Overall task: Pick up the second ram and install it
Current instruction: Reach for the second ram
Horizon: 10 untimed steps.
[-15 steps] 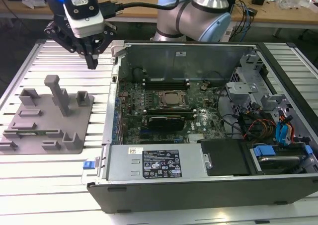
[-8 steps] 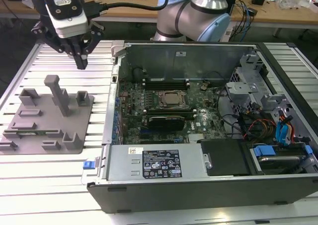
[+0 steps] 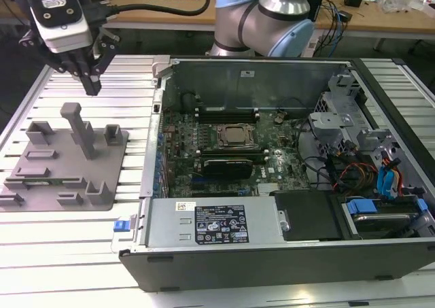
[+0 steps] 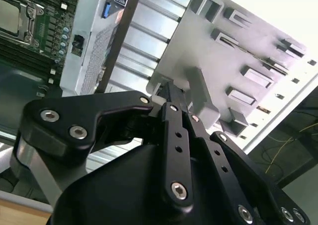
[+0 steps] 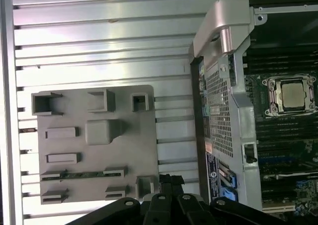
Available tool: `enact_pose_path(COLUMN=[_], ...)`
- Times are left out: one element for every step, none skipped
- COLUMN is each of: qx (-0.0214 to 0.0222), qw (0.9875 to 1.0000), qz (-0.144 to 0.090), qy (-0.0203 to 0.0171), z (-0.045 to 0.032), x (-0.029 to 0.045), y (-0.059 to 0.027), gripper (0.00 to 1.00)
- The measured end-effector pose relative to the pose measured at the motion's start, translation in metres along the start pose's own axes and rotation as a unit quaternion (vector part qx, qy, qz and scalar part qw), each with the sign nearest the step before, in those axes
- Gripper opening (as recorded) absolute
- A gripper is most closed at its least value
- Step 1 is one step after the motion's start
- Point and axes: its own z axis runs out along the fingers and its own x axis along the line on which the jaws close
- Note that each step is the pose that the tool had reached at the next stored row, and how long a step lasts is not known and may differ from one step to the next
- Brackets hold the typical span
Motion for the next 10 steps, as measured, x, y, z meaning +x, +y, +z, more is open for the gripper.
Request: enact_pose_path(qx=[0.0, 0.0, 0.0, 0.0, 0.0, 0.0, 0.0, 0.0, 0.0, 0.0], qw=[1.0, 1.0, 1.0, 1.0, 1.0, 1.0, 1.0, 1.0, 1.0, 1.0], qz=[0.0, 0.0, 0.0, 0.0, 0.0, 0.0, 0.0, 0.0, 0.0, 0.0], qy=[0.0, 0.0, 0.0, 0.0, 0.0, 0.0, 0.0, 0.0, 0.0, 0.0], z=[0.0, 0.0001, 0.0001, 0.0001, 0.0001, 0.0002, 0.0002, 0.0002, 0.0002, 0.0002], x=[0.0027, 0.0072, 0.0118, 0.016, 0.0193, 0.0225, 0.0265, 0.0301, 0.0329, 0.0352], y=[-0.0002, -0.0005, -0.0009, -0.0012, -0.0015, -0.0017, -0.002, -0.0023, -0.0025, -0.0027], gripper=[0.08, 0.08, 0.08, 0.08, 0.08, 0.08, 0.08, 0.08, 0.08, 0.08])
